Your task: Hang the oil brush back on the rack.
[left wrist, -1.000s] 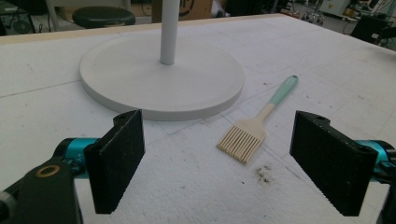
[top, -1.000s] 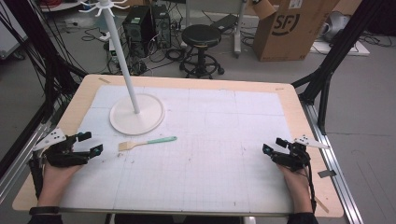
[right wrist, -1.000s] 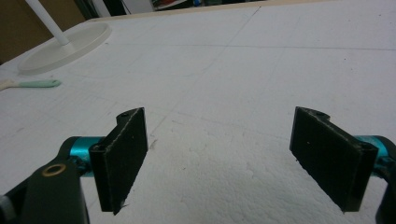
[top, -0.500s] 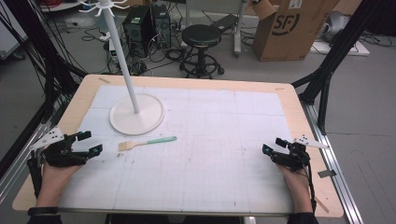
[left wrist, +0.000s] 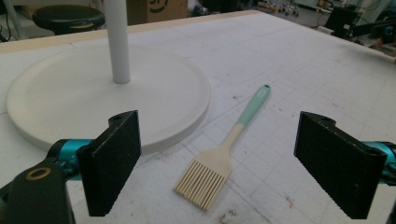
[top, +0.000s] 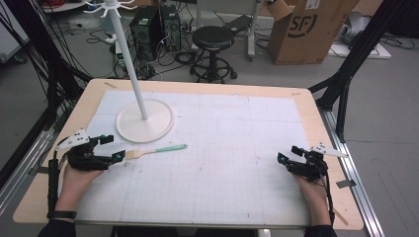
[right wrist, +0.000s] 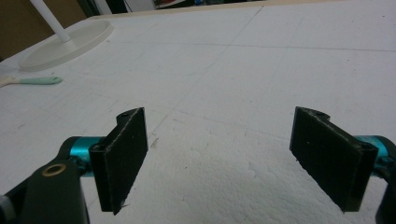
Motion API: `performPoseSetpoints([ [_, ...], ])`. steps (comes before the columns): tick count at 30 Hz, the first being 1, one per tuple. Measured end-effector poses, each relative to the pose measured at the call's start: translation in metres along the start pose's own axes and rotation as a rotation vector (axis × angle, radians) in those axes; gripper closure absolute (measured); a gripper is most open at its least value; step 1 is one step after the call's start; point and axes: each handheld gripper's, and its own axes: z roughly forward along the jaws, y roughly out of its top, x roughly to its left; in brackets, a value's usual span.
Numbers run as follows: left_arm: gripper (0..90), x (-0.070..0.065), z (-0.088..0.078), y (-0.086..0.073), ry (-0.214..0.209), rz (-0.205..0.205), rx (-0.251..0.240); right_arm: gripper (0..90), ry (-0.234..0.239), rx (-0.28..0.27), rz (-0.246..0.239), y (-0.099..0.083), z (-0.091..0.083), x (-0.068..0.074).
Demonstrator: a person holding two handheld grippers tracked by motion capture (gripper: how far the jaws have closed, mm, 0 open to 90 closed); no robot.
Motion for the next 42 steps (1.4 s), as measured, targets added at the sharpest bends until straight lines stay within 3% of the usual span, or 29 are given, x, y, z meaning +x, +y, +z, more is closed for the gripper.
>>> performPoseSetpoints([
  [8,15.5,-0.008,0.022,0.008,-0.026,0.030,0.039,18.4,0.003,-0.002,0.004,0.000,0.000,0.000],
  [15,15.6,-0.017,0.049,0.010,-0.066,0.085,0.123,18.4,0.005,-0.002,0.004,0.000,0.000,0.000],
  [21,16.3,-0.021,0.063,0.012,-0.090,0.103,0.151,18.4,0.005,-0.002,0.003,0.000,0.000,-0.001],
  [29,29.9,-0.019,0.073,0.006,-0.114,0.102,0.197,18.4,0.006,0.001,0.009,0.000,0.000,0.000],
  [32,36.4,-0.020,0.078,0.005,-0.112,0.118,0.229,18.4,0.006,0.000,0.008,0.000,0.000,0.000],
  [34,40.8,-0.021,0.082,0.006,-0.103,0.140,0.276,18.4,0.006,0.001,0.008,0.000,0.000,0.000],
  [37,46.2,-0.023,0.087,0.009,-0.095,0.163,0.296,18.4,0.006,0.001,0.008,0.000,0.000,0.000],
  [42,56.5,-0.020,0.088,0.008,-0.084,0.150,0.313,18.4,0.008,0.001,0.009,0.000,0.000,0.000],
])
